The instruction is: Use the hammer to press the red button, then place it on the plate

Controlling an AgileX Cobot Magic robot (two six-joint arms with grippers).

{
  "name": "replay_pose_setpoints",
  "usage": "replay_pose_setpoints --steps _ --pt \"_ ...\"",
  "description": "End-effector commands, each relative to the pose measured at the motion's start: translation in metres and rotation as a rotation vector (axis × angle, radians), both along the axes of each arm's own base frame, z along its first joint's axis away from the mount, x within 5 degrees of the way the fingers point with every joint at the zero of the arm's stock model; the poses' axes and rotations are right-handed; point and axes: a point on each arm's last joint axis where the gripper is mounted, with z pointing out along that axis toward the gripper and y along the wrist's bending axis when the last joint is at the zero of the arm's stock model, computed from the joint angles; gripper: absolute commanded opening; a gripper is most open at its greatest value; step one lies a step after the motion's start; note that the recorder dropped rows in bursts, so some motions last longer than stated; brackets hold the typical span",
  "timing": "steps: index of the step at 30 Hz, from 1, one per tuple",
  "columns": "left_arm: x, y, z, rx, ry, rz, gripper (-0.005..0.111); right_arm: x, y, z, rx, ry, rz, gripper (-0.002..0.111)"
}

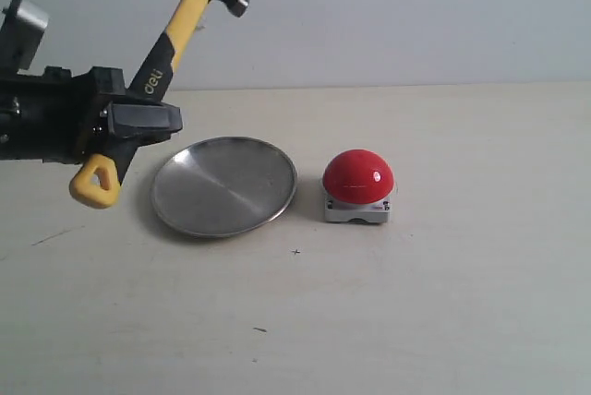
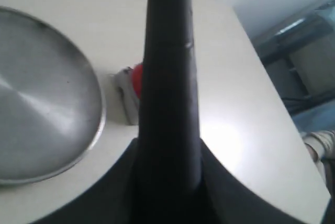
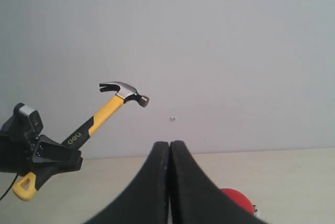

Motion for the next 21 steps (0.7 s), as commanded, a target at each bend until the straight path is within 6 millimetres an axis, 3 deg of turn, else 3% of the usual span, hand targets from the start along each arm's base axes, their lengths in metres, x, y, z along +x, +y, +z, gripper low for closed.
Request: replay_pose_setpoints --steps 1,14,21 --pt "0.007 0.003 -0.017 0.023 0.020 0.062 0.000 0.000 0.000 -0.002 -0.022 -0.006 -0.001 0.000" --pt "0.032 0.007 -0.063 0.075 0.213 0.183 0.000 0.000 0.000 -0.002 -0.022 -0.006 -0.001 0.000" --pt "0.058 -0.019 -0.068 0.061 0.201 0.126 0.000 0.000 0.000 -0.002 -0.022 -0.006 -0.001 0.000"
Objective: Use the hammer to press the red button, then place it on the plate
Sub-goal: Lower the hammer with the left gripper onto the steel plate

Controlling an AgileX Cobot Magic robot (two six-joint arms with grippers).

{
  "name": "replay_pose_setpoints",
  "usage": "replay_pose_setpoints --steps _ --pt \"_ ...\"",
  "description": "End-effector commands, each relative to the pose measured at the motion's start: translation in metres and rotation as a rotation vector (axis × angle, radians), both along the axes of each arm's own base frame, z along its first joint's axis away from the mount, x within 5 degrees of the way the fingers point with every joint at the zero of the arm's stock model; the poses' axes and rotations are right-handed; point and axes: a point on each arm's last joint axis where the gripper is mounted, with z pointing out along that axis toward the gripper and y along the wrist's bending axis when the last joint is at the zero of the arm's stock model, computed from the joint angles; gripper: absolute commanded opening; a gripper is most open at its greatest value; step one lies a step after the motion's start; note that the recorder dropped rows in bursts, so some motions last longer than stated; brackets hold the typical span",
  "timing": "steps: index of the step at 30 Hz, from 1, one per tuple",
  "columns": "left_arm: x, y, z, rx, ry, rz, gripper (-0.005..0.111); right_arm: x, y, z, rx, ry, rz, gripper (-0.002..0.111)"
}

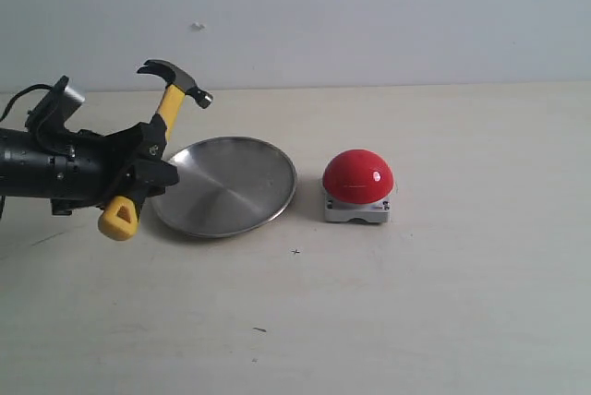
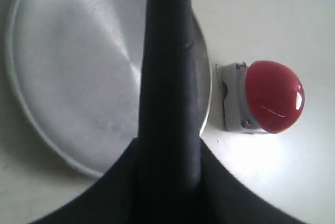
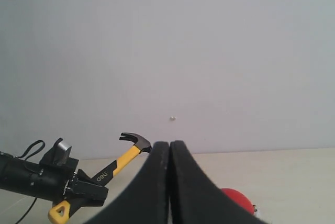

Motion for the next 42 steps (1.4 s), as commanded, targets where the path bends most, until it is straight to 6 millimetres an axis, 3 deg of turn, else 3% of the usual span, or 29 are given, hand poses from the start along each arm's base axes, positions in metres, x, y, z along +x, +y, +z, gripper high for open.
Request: replay_pose_setpoints --steps 1,19,28,35,42 --pt "0.019 -0.024 0.008 -0.064 -0.056 -0.076 0.000 0.000 0.000 -0.002 -0.020 -0.005 -0.001 0.000" --pt "0.054 -0.031 -0.037 -0.060 0.032 -0.045 0.000 0.000 0.000 -0.002 -0.027 -0.008 -0.002 0.000" --pt "0.056 -0.038 -0.046 -0.083 0.058 -0.062 0.000 0.000 0.000 -0.002 -0.028 -0.010 -0.004 0.000" --pt "0.055 -0.068 -0.059 -0.090 0.092 -0.114 0.000 0.000 0.000 -0.002 -0.028 -0.010 -0.004 0.000" --pt "0.054 -0.069 -0.059 -0.091 0.093 -0.117 0.000 0.000 0.000 -0.002 -0.028 -0.010 -0.004 0.000"
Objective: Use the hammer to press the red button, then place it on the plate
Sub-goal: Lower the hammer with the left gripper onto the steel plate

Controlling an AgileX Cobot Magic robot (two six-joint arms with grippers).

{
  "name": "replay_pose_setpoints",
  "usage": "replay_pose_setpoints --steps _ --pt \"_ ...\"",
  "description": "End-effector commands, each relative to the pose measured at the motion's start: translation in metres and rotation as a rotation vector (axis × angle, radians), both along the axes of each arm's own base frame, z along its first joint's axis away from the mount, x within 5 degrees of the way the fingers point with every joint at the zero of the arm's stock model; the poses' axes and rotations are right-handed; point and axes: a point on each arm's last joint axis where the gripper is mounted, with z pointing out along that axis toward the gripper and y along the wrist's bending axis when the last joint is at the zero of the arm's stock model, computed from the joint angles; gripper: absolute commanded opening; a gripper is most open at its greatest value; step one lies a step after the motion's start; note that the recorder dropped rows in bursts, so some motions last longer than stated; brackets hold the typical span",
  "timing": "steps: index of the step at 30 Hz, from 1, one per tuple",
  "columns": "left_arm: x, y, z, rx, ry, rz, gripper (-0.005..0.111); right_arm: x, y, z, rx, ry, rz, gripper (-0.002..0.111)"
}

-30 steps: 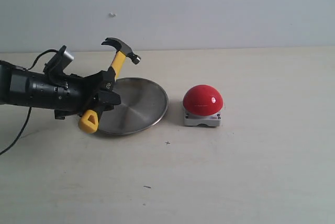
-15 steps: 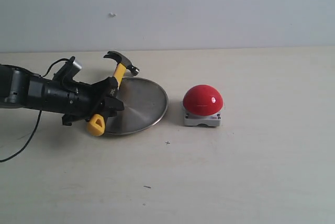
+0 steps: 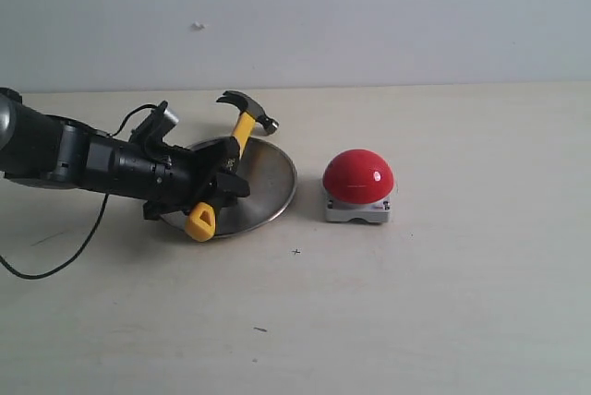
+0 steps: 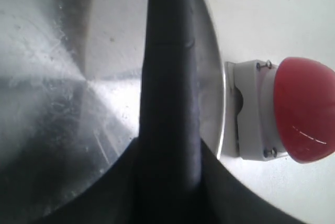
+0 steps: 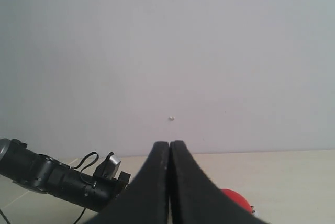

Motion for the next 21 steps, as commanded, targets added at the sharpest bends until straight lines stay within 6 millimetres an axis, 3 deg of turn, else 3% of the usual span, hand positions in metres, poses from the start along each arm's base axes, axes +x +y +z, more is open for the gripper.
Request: replay_pose_setpoints --steps 1,4,9,11,21 --pt "0.0009 -0.0059 0.0063 -0.041 -0.014 -0.016 0.000 -0.0002 0.0000 -0.0016 -0.016 -0.005 -0.002 0.000" --pt "0.0009 -0.0059 0.0063 -0.041 -0.014 -0.016 0.005 -0.0002 0.0000 -0.0016 -0.016 -0.005 -0.002 0.000" --pt "0.0009 -0.0059 0.0063 -0.041 -0.014 -0.016 0.046 -0.0002 -0.0001 -0.0015 -0.015 -0.006 -0.003 0.000" --pt "0.0009 -0.0059 0.0063 -0.041 -0.014 -0.016 0.057 -0.0002 -0.0001 -0.0015 -0.015 -0.006 -0.003 0.000" --pt "0.0032 0.0012 0.0108 -0.059 0.006 0.007 0.056 -0.0002 -0.0001 -0.0015 -0.015 -0.006 -0.003 0.000"
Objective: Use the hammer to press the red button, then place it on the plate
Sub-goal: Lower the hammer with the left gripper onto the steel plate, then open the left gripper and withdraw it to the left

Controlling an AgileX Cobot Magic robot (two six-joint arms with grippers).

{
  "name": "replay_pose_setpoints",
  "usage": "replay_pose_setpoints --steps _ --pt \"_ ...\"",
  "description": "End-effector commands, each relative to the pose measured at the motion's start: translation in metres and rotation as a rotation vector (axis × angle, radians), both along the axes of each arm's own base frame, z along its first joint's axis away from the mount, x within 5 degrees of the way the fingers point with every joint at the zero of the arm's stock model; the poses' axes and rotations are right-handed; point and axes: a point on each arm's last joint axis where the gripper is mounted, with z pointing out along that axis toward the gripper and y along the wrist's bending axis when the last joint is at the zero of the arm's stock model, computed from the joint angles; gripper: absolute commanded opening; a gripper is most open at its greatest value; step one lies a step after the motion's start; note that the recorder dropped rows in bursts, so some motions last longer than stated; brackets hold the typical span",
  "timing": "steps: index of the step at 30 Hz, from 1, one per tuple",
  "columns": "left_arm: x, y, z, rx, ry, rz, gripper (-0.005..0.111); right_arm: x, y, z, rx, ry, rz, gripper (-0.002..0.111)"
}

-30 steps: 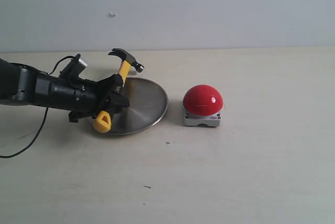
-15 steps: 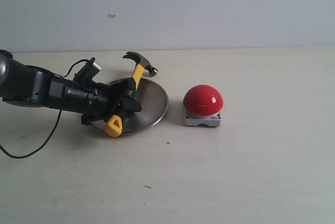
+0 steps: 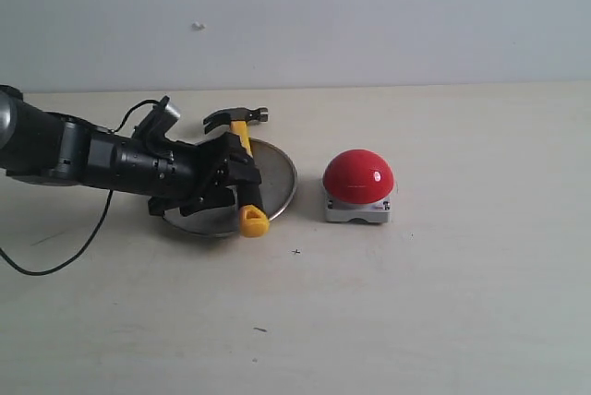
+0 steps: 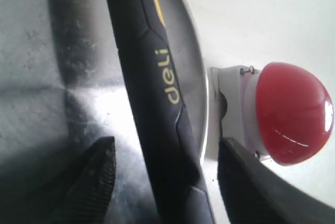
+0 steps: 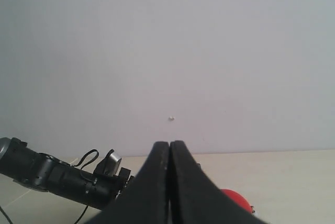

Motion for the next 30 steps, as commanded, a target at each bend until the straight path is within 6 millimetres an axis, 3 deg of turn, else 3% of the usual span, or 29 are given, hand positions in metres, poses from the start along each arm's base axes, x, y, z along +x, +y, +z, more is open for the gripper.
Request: replay_pose_setpoints --steps 1,11,15,18,20,24,30 --pt "0.002 0.007 0.009 -0.026 0.009 0.005 0.056 0.000 0.000 -0.002 -0.015 -0.006 -0.003 0.000" --pt "0.005 0.039 0.024 -0.027 0.040 -0.025 0.043 0.000 0.000 -0.002 -0.015 -0.006 -0.003 0.000" --pt "0.004 0.043 0.034 -0.022 0.006 -0.054 0.026 0.000 0.000 -0.001 -0.014 -0.007 -0.005 0.000" --pt "0.001 0.047 0.047 -0.005 -0.042 -0.070 0.004 0.000 -0.001 -0.001 -0.015 -0.010 -0.009 0.000" --pt "-0.002 0.053 0.058 -0.001 -0.078 -0.057 0.000 0.000 -0.001 -0.001 -0.012 -0.014 -0.015 0.000" --pt "-0.019 0.065 0.092 -0.016 -0.214 -0.033 0.000 0.000 -0.002 0.000 -0.007 -0.021 -0.027 0.000" --pt "-0.081 0.070 0.137 0.037 -0.505 -0.079 0.000 0.000 -0.003 0.000 -0.019 -0.030 -0.036 0.000"
